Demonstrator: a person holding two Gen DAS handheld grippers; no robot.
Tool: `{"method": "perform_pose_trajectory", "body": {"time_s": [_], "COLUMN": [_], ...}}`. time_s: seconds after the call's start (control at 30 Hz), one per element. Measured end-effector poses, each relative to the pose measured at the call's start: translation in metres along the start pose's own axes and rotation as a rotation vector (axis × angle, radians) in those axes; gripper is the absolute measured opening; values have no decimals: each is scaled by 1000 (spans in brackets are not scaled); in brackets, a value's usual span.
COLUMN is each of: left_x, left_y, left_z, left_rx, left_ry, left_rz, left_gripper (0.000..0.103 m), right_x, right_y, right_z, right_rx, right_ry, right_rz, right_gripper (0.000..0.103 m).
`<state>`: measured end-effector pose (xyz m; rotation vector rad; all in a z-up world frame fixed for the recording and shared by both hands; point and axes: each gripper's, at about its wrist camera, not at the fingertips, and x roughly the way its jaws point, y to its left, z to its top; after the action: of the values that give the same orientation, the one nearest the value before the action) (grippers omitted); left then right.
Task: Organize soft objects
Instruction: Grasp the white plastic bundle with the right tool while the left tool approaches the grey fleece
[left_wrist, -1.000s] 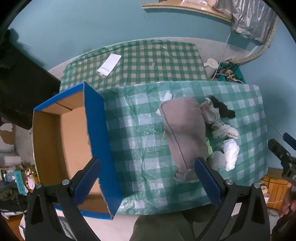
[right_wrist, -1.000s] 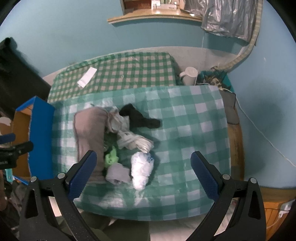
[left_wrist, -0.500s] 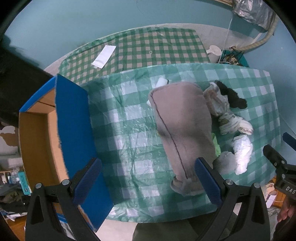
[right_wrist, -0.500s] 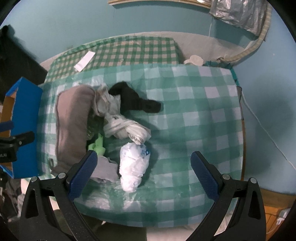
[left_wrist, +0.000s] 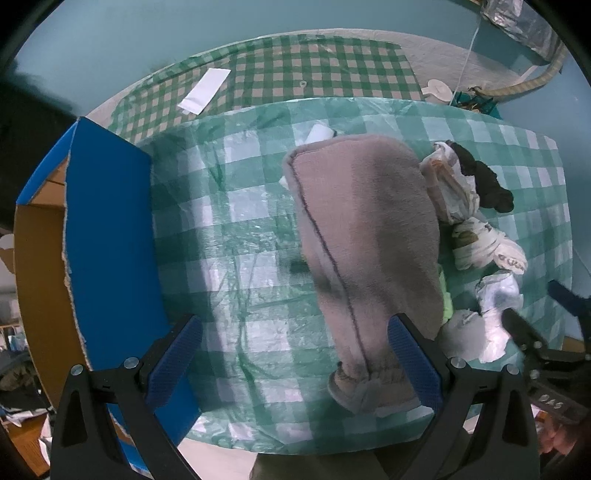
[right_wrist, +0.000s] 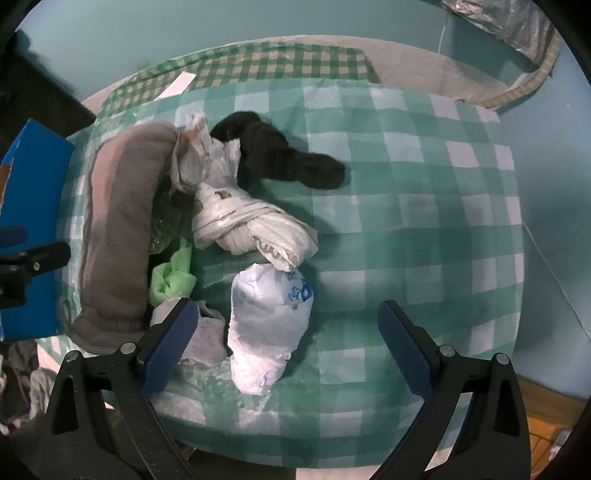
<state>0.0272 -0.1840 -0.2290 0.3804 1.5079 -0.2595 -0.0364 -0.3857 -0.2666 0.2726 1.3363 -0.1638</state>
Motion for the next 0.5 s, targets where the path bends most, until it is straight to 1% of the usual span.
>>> {"method": "perform_pose_trajectory", "body": {"time_s": [0.2,0.3,0.33,0.37,0.4,0.5], "left_x": [4,8,9,10,10,14], "left_y": [-8,-14,-15,-17,-18,-24], "left_z": [5,7,7,8,8,12], "left_rx": [1,-3,-6,-10,-14,-21], "left_ry": [12,27,32,32,23,31], "left_rz": [-3,-9,-9,-13,-22,-27], "left_gripper": [101,101,101,101,101,101], "right_x": [16,20,20,20,20,19], "right_y": [0,0,0,0,-1,-4], "right_z": [-5,-9,-10,-11,-12,-12], "right_rx": [-14,-26,-33,-40,-44,-56], "right_ry": [37,53,55,59,63,58], "right_rz": [18,27,34,44,50,46], "right_gripper": [83,71,62,51,51,50]}}
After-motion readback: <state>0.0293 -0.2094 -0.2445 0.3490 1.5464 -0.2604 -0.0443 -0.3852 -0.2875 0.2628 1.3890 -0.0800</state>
